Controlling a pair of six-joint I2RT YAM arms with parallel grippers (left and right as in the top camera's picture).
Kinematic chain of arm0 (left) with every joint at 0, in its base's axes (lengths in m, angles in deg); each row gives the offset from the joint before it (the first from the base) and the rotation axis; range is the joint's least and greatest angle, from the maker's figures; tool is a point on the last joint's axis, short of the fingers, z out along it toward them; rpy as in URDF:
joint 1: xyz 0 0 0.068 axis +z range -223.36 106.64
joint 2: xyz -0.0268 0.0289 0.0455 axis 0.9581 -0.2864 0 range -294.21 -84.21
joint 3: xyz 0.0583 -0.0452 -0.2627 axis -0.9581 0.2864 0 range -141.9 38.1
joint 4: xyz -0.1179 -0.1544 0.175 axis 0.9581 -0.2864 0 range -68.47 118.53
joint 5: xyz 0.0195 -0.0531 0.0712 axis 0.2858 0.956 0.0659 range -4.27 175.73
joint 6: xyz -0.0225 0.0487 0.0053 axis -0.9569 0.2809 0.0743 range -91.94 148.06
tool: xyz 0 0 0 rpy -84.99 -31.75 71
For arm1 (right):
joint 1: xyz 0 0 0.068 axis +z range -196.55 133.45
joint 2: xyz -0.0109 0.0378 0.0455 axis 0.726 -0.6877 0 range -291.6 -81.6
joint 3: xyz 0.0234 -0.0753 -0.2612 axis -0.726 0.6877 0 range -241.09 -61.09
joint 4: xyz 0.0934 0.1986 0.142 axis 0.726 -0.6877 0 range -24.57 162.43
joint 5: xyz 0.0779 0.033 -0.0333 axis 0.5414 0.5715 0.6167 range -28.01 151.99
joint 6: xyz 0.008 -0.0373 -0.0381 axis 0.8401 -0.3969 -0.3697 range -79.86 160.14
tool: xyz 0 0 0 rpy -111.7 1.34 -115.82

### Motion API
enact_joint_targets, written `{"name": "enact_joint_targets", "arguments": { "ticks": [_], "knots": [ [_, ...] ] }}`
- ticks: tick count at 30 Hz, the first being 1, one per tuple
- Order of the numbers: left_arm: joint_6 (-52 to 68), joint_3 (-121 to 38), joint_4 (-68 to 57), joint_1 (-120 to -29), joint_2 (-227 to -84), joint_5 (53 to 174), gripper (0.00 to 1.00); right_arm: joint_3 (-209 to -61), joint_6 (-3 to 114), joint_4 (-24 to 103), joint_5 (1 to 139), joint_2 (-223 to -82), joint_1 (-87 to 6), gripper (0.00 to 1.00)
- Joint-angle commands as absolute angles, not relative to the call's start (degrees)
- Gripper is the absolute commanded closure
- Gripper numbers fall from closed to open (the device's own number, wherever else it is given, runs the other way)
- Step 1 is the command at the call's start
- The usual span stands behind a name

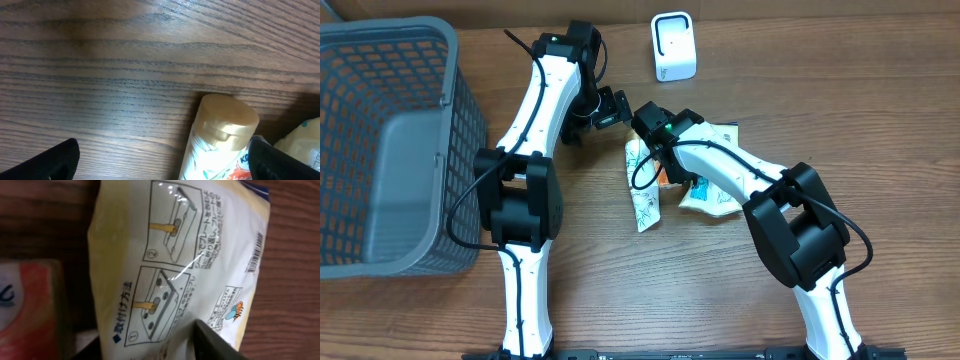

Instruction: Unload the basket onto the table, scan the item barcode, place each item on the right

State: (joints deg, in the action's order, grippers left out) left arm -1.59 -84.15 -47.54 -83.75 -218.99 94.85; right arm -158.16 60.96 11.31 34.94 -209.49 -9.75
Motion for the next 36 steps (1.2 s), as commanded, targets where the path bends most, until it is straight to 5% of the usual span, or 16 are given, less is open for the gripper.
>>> {"name": "enact_joint_targets", "arguments": {
  "ticks": [1, 3, 4, 11, 16, 25, 36],
  "knots": [
    [-1.7, -83.9, -47.5, -83.5, -217.9, 94.1, 0.0, -158.1, 61.9, 10.8, 34.4, -210.6, -10.0, 0.76],
    [-1.7, -83.9, -47.5, -83.5, -217.9, 94.1, 0.0, -159.2, 63.0, 9.2, 34.5, -210.6, -10.0, 0.96],
    [-1.7, -83.9, -47.5, -83.5, -217.9, 94.1, 0.0, -159.8, 63.3, 8.5, 34.8, -210.6, -10.0, 0.96],
    [-1.7, -83.9, -47.5, -83.5, -217.9, 94.1, 0.0, -173.1, 65.9, -0.9, 42.5, -210.1, -10.7, 0.96],
    [-1.7, -83.9, -47.5, -83.5, -217.9, 94.1, 0.0, -181.4, 65.2, -5.1, 62.8, -210.0, -15.3, 0.96],
    [-1.7, -83.9, -47.5, -83.5, -217.9, 94.1, 0.0, -172.2, 51.8, -0.1, 101.0, -210.0, -25.4, 0.96],
    [-1.7, -83.9, -47.5, -83.5, -217.9, 94.1, 0.0, -163.0, 52.3, 4.9, 105.3, -210.0, -35.9, 0.96]
  ]
}}
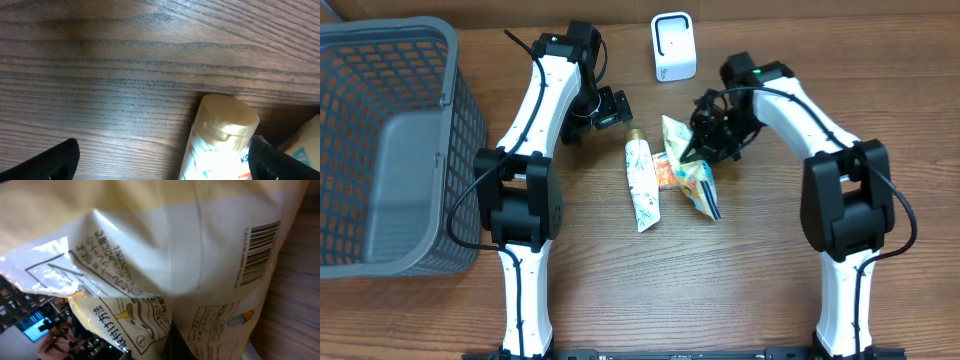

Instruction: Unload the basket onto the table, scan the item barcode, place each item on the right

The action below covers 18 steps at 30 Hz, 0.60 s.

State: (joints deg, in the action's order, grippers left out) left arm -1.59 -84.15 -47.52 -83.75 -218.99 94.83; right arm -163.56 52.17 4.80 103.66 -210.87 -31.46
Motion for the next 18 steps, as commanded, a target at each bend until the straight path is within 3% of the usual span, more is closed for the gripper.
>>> {"name": "enact_joint_targets", "arguments": {
  "ticks": [1, 3, 5, 6, 7, 18],
  "knots": [
    [-1.7, -83.9, -47.5, -83.5, -217.9, 94.1, 0.0, -163.0, 52.3, 4.9, 104.9, -210.0, -36.9, 0.96],
    [-1.7, -83.9, -47.5, -83.5, -217.9, 94.1, 0.0, -163.0, 52.3, 4.8, 102.8, -210.0, -39.3, 0.96],
    [-1.7, -83.9, -47.5, -83.5, -217.9, 94.1, 0.0, -163.0, 52.3, 3.8, 95.7, -210.0, -43.7, 0.84],
    [-1.7, -83.9, -47.5, -83.5, -217.9, 94.1, 0.0, -163.0, 52.1, 3.3, 95.1, -210.0, -45.3, 0.91],
    [-1.7, -83.9, -47.5, -83.5, -217.9, 94.1, 0.0, -163.1, 51.8, 2.9, 98.7, -210.0, -46.5, 0.96],
    [-1.7, -83.9, -47.5, -83.5, -217.9, 94.1, 0.0, -163.2, 39.6, -3.2, 132.6, -208.9, -44.5, 0.96]
  ]
}}
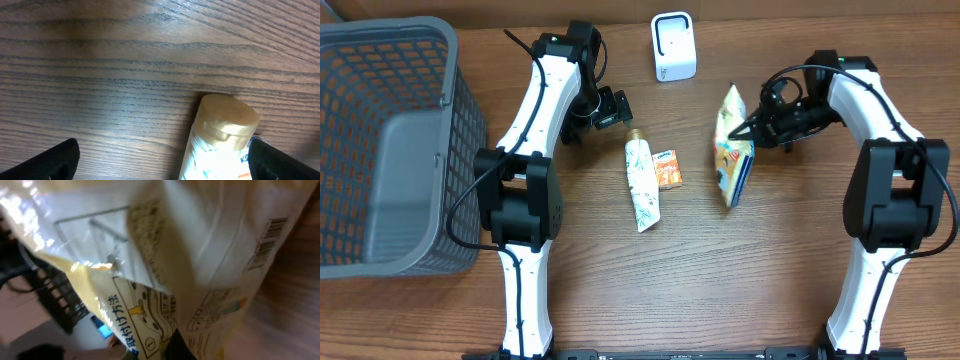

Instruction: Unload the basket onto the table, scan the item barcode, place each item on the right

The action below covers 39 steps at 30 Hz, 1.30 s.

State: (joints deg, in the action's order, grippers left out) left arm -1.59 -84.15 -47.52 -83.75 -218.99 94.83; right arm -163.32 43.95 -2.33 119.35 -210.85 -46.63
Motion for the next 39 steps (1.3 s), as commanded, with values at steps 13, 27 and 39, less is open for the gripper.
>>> {"name": "enact_joint_targets", "arguments": {
  "ticks": [13, 27, 39],
  "knots": [
    [-1.7, -83.9, -47.5, -83.5, -217.9, 94.1, 0.0, -163.0, 40.1, 4.5, 142.5, -209.0, -31.6, 0.96],
    [-1.7, -83.9, -47.5, -83.5, -217.9, 94.1, 0.0, -159.8, 53.2, 13.5, 127.9, -209.7, -30.1, 0.96],
    [-1.7, -83.9, -47.5, -83.5, -217.9, 94.1, 0.0, -160.3, 58.4, 9.4, 93.0, -209.5, -30.6, 0.77]
  ]
}}
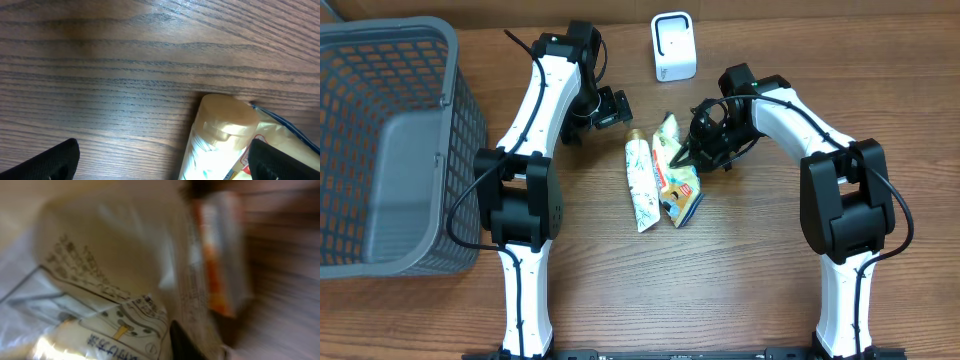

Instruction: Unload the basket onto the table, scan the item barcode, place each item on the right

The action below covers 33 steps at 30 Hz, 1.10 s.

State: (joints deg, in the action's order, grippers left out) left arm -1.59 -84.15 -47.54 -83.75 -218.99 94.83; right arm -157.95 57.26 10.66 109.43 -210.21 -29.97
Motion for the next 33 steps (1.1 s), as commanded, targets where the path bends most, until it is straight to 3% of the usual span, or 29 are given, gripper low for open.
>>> {"name": "enact_joint_targets", "arguments": {
  "ticks": [1, 9, 13, 17, 20, 23, 24, 30, 33],
  "knots": [
    [-1.7, -83.9, -47.5, -83.5, -217.9, 94.1, 0.0, -161.6, 58.4, 7.9, 89.6, -209.5, -30.8, 0.76],
    [-1.7, -83.9, -47.5, -83.5, -217.9, 94.1, 0.0, -177.7, 57.9, -8.1, 66.9, -209.4, -33.0, 0.55],
    [-1.7, -83.9, -47.5, -83.5, -217.9, 94.1, 0.0, -185.3, 54.8, -15.4, 67.4, -209.4, -33.3, 0.49],
    [-1.7, -83.9, -47.5, -83.5, -217.9, 94.1, 0.0, -185.0, 50.7, -16.0, 74.7, -209.6, -32.0, 0.57],
    [-1.7, -83.9, -47.5, -83.5, -217.9, 94.1, 0.0, -183.2, 50.8, -13.3, 74.7, -209.6, -30.4, 0.69],
    [-1.7, -83.9, -47.5, -83.5, -217.9, 94.1, 0.0, -178.2, 52.5, -9.4, 74.8, -209.6, -29.3, 0.93],
    [-1.7, -83.9, -47.5, -83.5, -217.9, 94.1, 0.0, -175.5, 52.8, -7.5, 74.7, -209.6, -29.1, 0.96],
    [-1.7, -83.9, -47.5, -83.5, -217.9, 94.1, 0.0, -159.1, 55.4, 5.3, 73.0, -209.6, -29.0, 0.96],
    [-1.7, -83.9, -47.5, -83.5, -217.9, 94.1, 0.0, -158.0, 55.4, 5.9, 71.3, -209.6, -29.2, 0.96]
  ]
}}
